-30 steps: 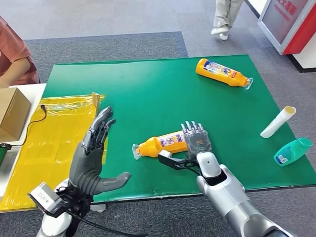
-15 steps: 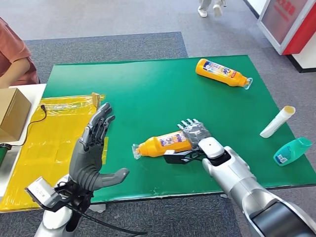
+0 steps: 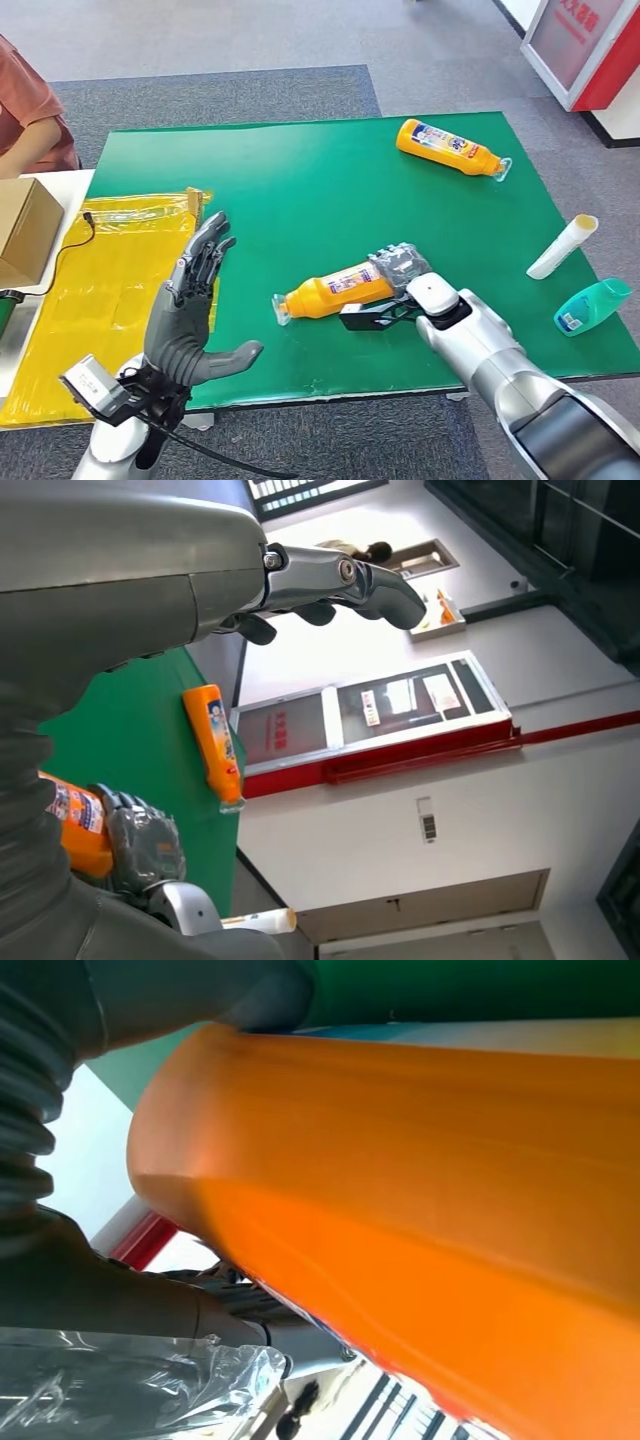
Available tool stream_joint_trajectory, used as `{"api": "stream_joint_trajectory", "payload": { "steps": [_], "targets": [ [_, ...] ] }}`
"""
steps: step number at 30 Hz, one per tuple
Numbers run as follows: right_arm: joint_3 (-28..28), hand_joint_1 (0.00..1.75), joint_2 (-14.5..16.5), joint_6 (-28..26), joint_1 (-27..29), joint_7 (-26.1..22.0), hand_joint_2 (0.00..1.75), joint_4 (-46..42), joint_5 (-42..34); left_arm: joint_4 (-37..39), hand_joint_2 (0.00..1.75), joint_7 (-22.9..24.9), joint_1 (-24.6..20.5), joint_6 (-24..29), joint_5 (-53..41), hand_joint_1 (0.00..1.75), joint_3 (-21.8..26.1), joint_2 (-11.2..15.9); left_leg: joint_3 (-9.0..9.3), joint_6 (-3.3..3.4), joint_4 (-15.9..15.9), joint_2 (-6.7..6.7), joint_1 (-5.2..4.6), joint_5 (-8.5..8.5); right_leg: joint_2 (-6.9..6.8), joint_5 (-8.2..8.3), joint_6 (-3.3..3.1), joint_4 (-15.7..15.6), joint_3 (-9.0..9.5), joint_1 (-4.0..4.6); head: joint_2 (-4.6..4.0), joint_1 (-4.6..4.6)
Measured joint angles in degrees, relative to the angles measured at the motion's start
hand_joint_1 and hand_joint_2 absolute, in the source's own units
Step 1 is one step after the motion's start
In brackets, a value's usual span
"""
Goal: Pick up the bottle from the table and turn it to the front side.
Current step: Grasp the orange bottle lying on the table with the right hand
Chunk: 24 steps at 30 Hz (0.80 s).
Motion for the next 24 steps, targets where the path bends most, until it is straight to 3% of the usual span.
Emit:
{"api": "stream_joint_trajectory", "payload": {
  "steps": [10, 11, 14, 15, 24],
  "targets": [
    [-0.15, 1.75, -0.14, 0.13, -0.12, -1.51, 1.75, 0.02, -3.18, 0.03, 1.75, 0.00, 0.00, 0.04, 0.02, 0.00, 0.01, 0.06, 0.00, 0.00, 0.00, 0.00, 0.00, 0.01, 0.00, 0.00, 0.00, 0.00, 0.00, 0.00, 0.00, 0.01],
    [-1.83, 1.75, -0.22, 1.75, 0.67, -4.56, 1.75, -0.88, -10.84, 0.03, 1.75, -0.14, -0.01, 0.65, -0.84, 0.00, 0.02, 0.21, 0.01, 0.00, 0.00, 0.00, 0.00, 0.00, 0.00, 0.00, 0.00, 0.00, 0.00, 0.00, 0.00, 0.01],
    [-13.23, 1.75, -0.31, 12.77, 8.59, -15.91, 1.75, -12.15, -50.18, 0.02, 1.75, -1.55, -0.18, 3.75, -3.44, 0.00, 0.01, 1.39, -0.07, 0.00, 0.00, -0.07, 0.01, 0.00, -0.05, -0.02, 0.00, 0.01, -0.04, 0.01, 0.00, -0.01],
    [-15.97, 1.75, -0.29, 15.39, 10.88, -17.10, 1.75, -15.95, -58.18, 0.02, 1.75, -1.89, -0.30, 4.27, -3.30, 0.00, 0.00, 1.70, -0.10, 0.00, 0.00, -0.09, 0.01, 0.00, -0.06, -0.04, 0.01, 0.01, -0.06, 0.01, 0.00, -0.01],
    [-25.86, 1.75, 0.63, 26.04, 18.28, -16.21, 1.75, -28.52, -91.08, 0.23, 1.75, -3.06, -1.72, 6.33, -1.62, 0.00, 0.02, 2.92, -0.12, 0.03, 0.00, -0.09, -0.01, -0.03, -0.07, -0.05, 0.03, -0.01, -0.05, -0.01, 0.00, 0.00]
  ]
}}
